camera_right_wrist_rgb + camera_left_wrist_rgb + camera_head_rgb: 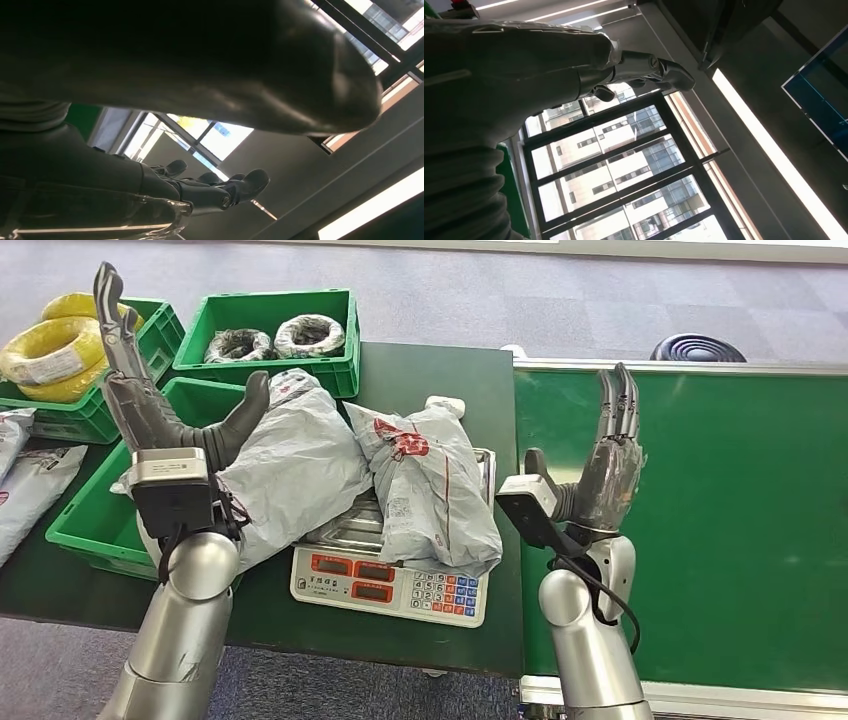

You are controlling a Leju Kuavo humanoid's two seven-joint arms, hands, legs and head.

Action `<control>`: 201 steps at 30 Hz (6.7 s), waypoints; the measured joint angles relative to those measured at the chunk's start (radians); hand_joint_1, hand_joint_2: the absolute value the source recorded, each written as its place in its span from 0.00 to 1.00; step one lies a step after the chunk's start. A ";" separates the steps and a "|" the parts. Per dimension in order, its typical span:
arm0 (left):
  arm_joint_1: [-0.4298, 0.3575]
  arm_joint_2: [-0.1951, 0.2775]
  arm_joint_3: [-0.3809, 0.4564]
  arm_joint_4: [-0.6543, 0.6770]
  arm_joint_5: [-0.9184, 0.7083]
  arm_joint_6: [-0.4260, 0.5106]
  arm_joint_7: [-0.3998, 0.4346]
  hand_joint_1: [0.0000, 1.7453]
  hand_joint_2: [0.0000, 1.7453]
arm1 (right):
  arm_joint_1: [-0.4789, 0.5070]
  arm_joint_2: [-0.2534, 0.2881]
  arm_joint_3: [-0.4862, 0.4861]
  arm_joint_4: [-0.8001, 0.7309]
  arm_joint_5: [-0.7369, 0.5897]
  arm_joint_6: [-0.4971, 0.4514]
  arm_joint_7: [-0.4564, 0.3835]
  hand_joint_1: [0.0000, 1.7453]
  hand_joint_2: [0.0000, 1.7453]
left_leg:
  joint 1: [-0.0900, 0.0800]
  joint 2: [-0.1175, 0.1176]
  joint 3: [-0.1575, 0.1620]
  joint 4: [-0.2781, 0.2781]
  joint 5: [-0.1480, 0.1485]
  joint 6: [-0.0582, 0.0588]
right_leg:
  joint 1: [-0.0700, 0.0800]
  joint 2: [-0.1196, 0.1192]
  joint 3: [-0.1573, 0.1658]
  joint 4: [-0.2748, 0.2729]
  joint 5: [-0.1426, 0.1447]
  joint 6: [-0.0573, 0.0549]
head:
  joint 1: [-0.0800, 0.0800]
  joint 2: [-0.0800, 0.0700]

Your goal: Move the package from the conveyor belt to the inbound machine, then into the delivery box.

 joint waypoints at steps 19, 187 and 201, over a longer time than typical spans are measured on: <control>-0.376 -0.199 -0.400 0.826 -0.834 -0.210 0.297 0.00 1.00 | 0.133 0.033 -0.067 -0.091 -0.170 0.236 -0.130 0.00 0.00 | 0.000 0.001 -0.003 0.001 0.000 0.000 | 0.000 0.001 -0.003 0.000 0.001 0.001 | 0.000 0.000; -0.368 -0.138 -0.521 1.159 -0.795 -0.563 0.187 0.89 1.00 | 0.139 0.044 -0.004 -0.221 -0.086 0.283 -0.116 0.00 0.00 | 0.001 -0.001 0.025 -0.001 -0.004 -0.001 | 0.001 -0.001 0.027 0.000 -0.003 0.000 | 0.000 0.000; -0.366 -0.133 -0.521 1.165 -0.761 -0.554 0.178 0.96 1.00 | 0.139 0.049 -0.003 -0.233 -0.075 0.295 -0.118 0.00 0.00 | 0.001 0.000 0.022 -0.001 -0.005 -0.001 | 0.001 0.000 0.023 0.000 -0.004 -0.001 | 0.000 0.000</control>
